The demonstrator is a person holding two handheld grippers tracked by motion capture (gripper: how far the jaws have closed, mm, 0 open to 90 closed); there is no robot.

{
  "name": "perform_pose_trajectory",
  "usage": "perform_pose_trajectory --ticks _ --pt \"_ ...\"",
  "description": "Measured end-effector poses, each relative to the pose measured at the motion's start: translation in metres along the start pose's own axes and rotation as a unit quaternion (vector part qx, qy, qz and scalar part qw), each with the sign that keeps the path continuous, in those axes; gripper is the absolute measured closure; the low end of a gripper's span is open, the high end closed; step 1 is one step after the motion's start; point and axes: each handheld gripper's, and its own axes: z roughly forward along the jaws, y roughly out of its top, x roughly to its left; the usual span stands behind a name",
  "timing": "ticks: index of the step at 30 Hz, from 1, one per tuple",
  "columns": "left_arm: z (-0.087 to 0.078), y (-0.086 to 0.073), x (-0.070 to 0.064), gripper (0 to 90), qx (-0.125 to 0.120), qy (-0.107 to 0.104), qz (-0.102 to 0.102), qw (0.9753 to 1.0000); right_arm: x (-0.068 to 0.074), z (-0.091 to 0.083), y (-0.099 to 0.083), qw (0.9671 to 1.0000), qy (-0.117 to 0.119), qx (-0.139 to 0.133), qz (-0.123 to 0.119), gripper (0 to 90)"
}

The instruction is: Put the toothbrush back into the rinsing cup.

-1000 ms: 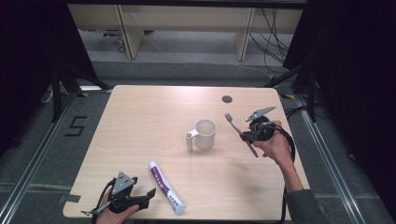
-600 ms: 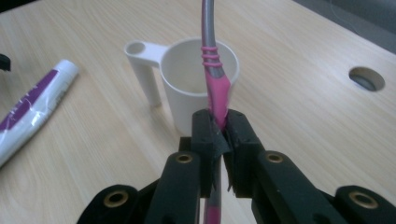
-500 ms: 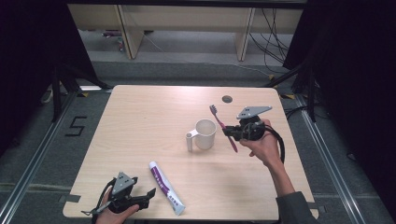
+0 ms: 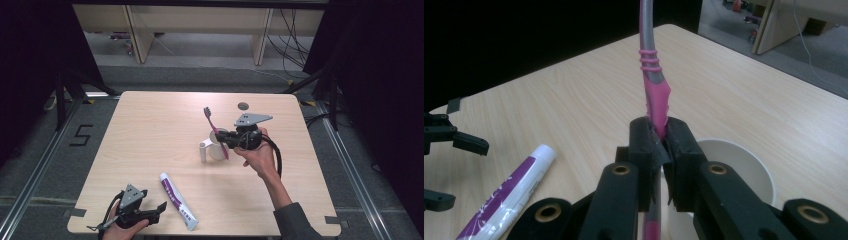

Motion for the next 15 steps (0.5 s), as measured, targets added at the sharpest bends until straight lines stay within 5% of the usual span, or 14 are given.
perform_pose_trajectory --ticks 15 --pt "0.0 0.0 0.0 17.2 0.0 -0.002 0.002 1.0 0.006 0.018 0.009 0.9991 0.009 -0.04 0.013 83.7"
